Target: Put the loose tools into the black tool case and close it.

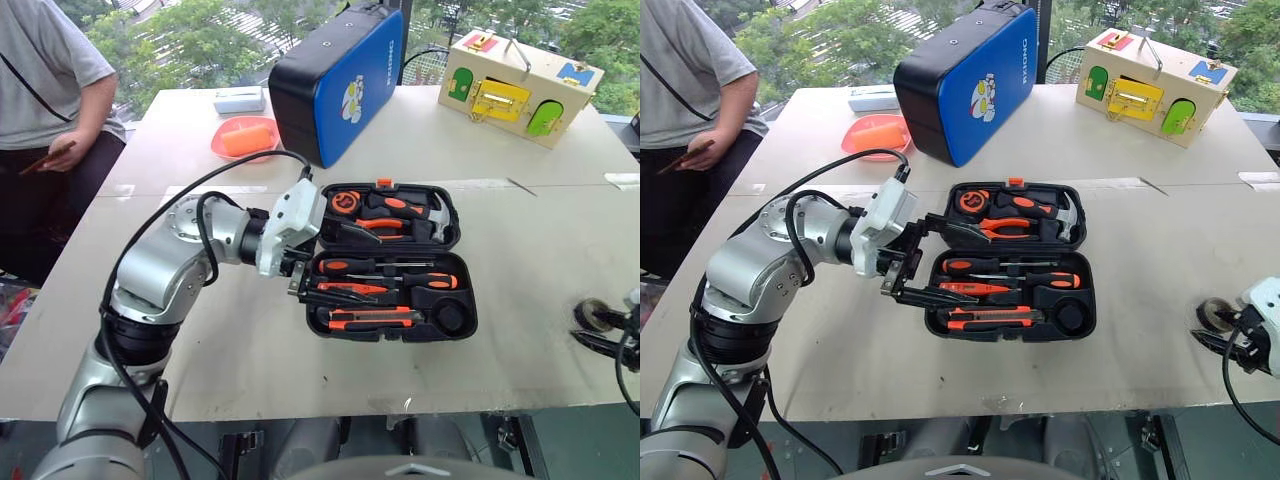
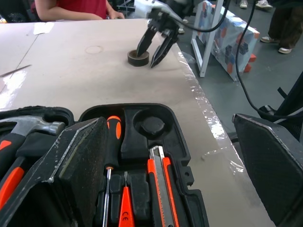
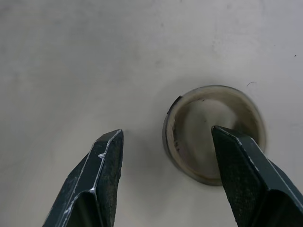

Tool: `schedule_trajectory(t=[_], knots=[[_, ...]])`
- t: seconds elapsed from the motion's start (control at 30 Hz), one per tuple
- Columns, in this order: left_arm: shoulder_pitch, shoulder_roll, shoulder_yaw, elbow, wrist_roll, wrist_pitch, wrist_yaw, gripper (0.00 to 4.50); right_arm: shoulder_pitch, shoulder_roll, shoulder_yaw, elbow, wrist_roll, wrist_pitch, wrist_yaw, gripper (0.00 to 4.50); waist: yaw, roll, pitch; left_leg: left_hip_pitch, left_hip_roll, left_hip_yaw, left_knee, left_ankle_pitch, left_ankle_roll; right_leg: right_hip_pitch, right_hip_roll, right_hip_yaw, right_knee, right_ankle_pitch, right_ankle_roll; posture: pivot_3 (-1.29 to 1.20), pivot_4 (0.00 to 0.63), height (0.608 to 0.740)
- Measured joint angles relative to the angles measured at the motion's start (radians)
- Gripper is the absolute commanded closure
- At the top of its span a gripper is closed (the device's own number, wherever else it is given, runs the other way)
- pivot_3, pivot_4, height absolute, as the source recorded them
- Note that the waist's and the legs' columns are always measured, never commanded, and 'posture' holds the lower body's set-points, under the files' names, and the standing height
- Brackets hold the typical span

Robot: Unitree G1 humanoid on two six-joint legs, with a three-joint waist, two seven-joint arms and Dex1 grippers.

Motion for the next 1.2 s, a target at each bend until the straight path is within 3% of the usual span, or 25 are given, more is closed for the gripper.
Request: schedule_trajectory(t=[0.03, 0.17, 0.37, 0.53, 0.7, 0.9, 1.2], knots=[[0.0, 0.001, 0.0, 0.0, 0.0, 0.0, 0.0, 0.0, -0.011, 0.0, 0.007, 0.006, -0.002, -0.004, 0.001, 2.63, -0.001, 0.0, 0.0, 0.0, 0.0, 0.0, 0.0, 0.0, 0.0, 0.0, 0.0, 0.0, 0.0, 0.0, 0.0, 0.0, 0.15, 0.735], [0.0, 0.002, 0.0, -0.002, 0.0, -0.003, -0.001, 0.0, -0.033, 0.006, 0.033, 0.014, -0.005, -0.032, 0.006, 4.49, -0.002, 0.0, 0.0, 0.0, 0.0, 0.0, 0.001, 0.0, 0.0, 0.0, 0.0, 0.001, 0.0, 0.0, 0.0, 0.0, 0.15, 0.735], [0.025, 0.024, -0.001, -0.007, 0.005, -0.028, -0.012, 0.0, -0.039, -0.017, 0.037, -0.008, 0.017, -0.044, 0.058, 4.49, -0.003, 0.001, 0.001, 0.001, 0.0, 0.001, 0.001, 0.0, 0.0, 0.0, 0.0, 0.002, 0.001, 0.0, 0.0, 0.0, 0.15, 0.735], [0.058, 0.051, -0.018, -0.007, 0.021, -0.048, -0.033, 0.0, -0.09, -0.101, 0.042, -0.197, 0.153, -0.015, 0.221, 4.49, -0.004, 0.001, 0.001, 0.001, 0.001, 0.0, -0.001, 0.0, 0.0, 0.0, 0.001, 0.001, 0.0, 0.0, 0.0, 0.0, 0.15, 0.735], [0.113, 0.111, -0.051, -0.02, 0.051, -0.082, -0.08, 0.0, -0.292, -0.125, 0.276, -0.393, 0.249, 0.019, 0.316, 4.49, -0.002, 0.0, 0.002, 0.0, 0.001, 0.0, 0.0, 0.0, 0.0, 0.0, -0.002, 0.0, -0.001, 0.0, 0.0, 0.0, 0.15, 0.735], [0.135, 0.138, -0.049, -0.041, 0.056, -0.089, -0.076, 0.0, -0.522, -0.03, 0.586, -0.362, 0.114, -0.036, 0.319, 4.49, 0.0, -0.002, 0.003, -0.002, 0.001, -0.001, 0.0, 0.0, 0.0, -0.002, -0.003, -0.002, -0.002, 0.0, 0.0, 0.0, 0.15, 0.735], [0.141, 0.163, -0.031, -0.061, 0.049, -0.074, -0.053, 0.0, -0.55, -0.041, 0.693, -0.236, -0.05, -0.17, 0.352, 4.49, -0.001, -0.001, 0.003, -0.002, 0.001, -0.002, 0.0, 0.0, 0.0, -0.002, 0.0, -0.002, -0.001, 0.0, 0.0, 0.0, 0.15, 0.735]])
